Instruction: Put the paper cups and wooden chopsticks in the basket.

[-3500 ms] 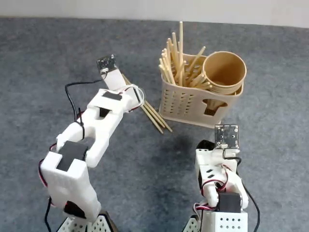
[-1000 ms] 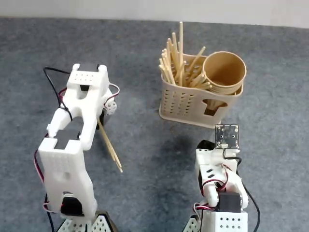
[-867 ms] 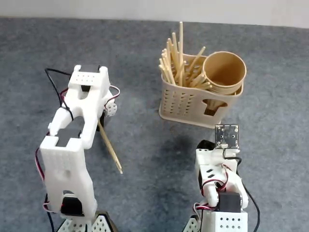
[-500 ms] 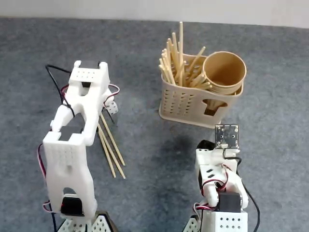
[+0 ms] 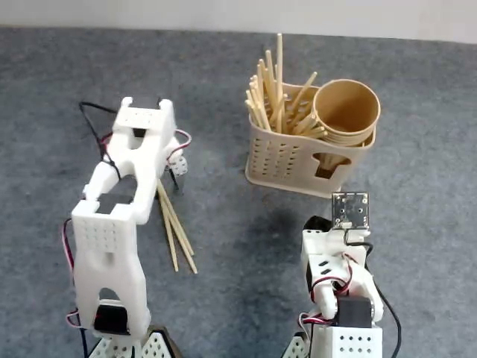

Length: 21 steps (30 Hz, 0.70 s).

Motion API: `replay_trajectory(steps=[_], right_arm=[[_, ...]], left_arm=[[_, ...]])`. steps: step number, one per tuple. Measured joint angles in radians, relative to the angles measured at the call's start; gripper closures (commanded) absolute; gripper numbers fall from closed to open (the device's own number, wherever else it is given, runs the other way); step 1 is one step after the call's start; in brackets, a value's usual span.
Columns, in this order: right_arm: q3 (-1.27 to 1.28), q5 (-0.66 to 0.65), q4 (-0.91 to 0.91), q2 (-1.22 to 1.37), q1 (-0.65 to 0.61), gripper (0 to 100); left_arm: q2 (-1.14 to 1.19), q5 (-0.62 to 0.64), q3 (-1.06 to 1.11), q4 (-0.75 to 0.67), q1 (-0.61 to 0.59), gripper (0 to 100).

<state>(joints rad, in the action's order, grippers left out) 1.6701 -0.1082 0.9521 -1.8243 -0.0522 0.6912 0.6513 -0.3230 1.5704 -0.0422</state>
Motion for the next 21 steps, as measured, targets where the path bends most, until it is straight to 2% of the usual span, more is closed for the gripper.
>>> replay_trajectory(steps=[6, 16, 21], right_arm=[[0.0, 0.0, 0.0, 0.0, 0.0, 99.3], [0.0, 0.0, 0.0, 0.0, 0.0, 99.3], [0.0, 0.0, 0.0, 0.0, 0.0, 99.3]], left_arm=[[0.034, 0.002, -0.021, -0.054, 0.008, 100], [-0.015, 0.0, -0.02, -0.009, 0.002, 99], [-0.035, 0.0, -0.018, 0.006, -0.008, 91]])
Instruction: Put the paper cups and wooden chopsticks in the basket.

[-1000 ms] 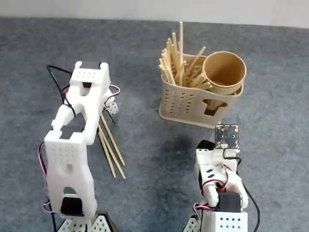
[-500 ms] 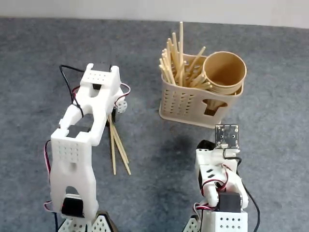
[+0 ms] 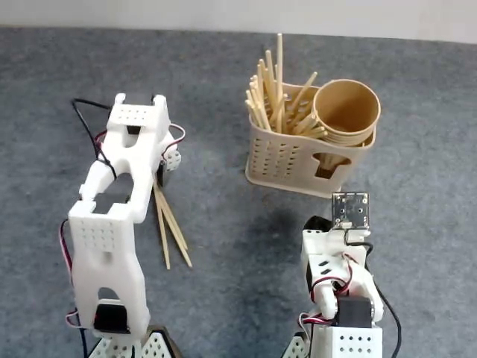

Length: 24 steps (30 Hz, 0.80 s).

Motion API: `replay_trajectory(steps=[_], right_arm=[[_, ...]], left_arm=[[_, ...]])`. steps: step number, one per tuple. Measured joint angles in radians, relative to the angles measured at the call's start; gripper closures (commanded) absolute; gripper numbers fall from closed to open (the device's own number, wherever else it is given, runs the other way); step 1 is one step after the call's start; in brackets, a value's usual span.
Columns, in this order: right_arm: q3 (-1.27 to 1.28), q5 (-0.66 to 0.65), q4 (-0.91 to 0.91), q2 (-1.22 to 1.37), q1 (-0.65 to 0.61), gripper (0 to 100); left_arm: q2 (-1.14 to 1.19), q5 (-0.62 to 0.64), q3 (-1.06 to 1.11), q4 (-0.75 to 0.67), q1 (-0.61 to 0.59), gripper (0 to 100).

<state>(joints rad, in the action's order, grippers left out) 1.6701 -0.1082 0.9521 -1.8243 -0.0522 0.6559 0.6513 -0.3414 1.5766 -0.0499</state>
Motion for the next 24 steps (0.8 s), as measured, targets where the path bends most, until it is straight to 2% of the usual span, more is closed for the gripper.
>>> replay_trajectory(steps=[5, 8, 13, 18, 24], right_arm=[[0.0, 0.0, 0.0, 0.0, 0.0, 99.3], [0.0, 0.0, 0.0, 0.0, 0.0, 99.3], [0.0, 0.0, 0.0, 0.0, 0.0, 99.3], [0.0, 0.0, 0.0, 0.0, 0.0, 99.3], [0.0, 0.0, 0.0, 0.0, 0.0, 99.3]], left_arm=[[0.029, 0.0, 0.0, 0.0, 0.002, 83], [0.048, -0.002, -0.017, 0.012, -0.002, 87], [0.06, -0.002, -0.052, 0.031, -0.014, 100], [0.061, -0.002, -0.058, 0.026, -0.028, 100], [0.061, -0.002, -0.058, 0.094, -0.025, 100]])
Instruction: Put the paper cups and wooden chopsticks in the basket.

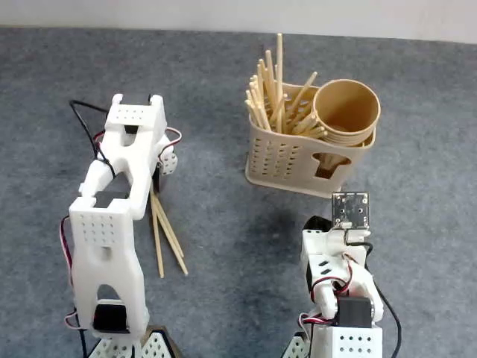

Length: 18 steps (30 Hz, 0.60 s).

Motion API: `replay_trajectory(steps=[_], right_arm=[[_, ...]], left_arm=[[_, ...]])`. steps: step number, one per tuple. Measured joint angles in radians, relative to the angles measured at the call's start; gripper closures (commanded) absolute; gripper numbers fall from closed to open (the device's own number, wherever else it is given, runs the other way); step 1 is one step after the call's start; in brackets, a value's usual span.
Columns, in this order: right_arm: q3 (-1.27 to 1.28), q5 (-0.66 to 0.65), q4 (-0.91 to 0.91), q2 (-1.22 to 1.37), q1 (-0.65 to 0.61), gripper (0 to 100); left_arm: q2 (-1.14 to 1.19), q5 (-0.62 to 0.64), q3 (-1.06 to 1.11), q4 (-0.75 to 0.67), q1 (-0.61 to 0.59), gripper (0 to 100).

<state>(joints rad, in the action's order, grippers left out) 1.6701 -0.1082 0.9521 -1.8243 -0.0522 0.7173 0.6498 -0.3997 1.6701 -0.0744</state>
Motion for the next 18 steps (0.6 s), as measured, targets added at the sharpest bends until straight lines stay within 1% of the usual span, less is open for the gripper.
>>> replay_trajectory(steps=[4, 10, 15, 18], right_arm=[[0.0, 0.0, 0.0, 0.0, 0.0, 99.3], [0.0, 0.0, 0.0, 0.0, 0.0, 99.3], [0.0, 0.0, 0.0, 0.0, 0.0, 99.3], [0.0, 0.0, 0.0, 0.0, 0.0, 99.3]], left_arm=[[-0.034, 0.0, 0.0, 0.055, 0.026, 100], [-0.141, 0.0, 0.081, 0.064, 0.054, 100], [-0.238, -0.071, 0.161, 0.014, 0.052, 100], [-0.321, -0.092, 0.235, -0.032, 0.052, 100]])
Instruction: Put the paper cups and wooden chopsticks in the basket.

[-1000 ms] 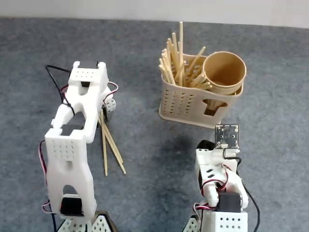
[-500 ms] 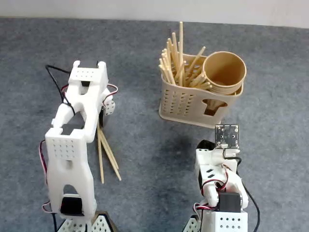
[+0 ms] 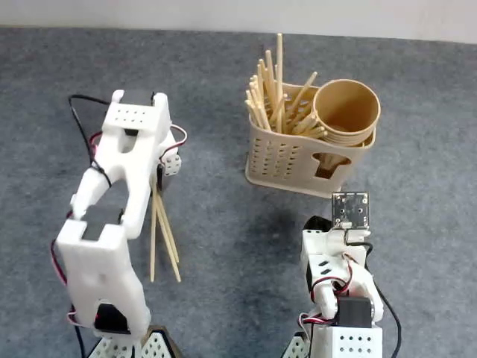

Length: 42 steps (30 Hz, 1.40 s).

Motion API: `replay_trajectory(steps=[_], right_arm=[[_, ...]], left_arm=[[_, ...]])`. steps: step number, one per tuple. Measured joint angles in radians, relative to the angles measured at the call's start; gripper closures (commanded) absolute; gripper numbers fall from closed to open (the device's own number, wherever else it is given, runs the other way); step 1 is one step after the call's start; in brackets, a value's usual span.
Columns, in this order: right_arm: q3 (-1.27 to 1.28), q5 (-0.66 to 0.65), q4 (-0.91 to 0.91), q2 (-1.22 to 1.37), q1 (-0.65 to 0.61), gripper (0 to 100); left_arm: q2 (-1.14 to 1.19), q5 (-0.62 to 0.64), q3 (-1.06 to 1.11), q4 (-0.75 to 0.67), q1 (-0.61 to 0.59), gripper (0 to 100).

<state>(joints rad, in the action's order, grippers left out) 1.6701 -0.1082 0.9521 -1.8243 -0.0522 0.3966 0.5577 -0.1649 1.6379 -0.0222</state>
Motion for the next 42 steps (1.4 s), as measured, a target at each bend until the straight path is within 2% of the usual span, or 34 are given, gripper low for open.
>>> replay_trajectory(steps=[10, 16, 20, 24, 31, 39, 42], right_arm=[[0.0, 0.0, 0.0, 0.0, 0.0, 99.3], [0.0, 0.0, 0.0, 0.0, 0.0, 99.3], [0.0, 0.0, 0.0, 0.0, 0.0, 99.3], [0.0, 0.0, 0.0, 0.0, 0.0, 99.3], [0.0, 0.0, 0.0, 0.0, 0.0, 99.3], [0.0, 0.0, 0.0, 0.0, 0.0, 99.3], [0.0, 0.0, 0.0, 0.0, 0.0, 99.3]], left_arm=[[-0.262, -0.012, 0.285, -0.192, 0.006, 100], [-0.258, -0.218, 0.318, -0.29, 0.005, 100], [-0.232, -0.272, 0.318, -0.299, 0.0, 100], [-0.226, -0.273, 0.318, -0.299, -0.046, 99], [-0.226, -0.273, 0.313, -0.299, -0.094, 82], [-0.226, -0.273, 0.313, -0.299, -0.141, 92], [-0.226, -0.273, 0.313, -0.299, -0.164, 93]])
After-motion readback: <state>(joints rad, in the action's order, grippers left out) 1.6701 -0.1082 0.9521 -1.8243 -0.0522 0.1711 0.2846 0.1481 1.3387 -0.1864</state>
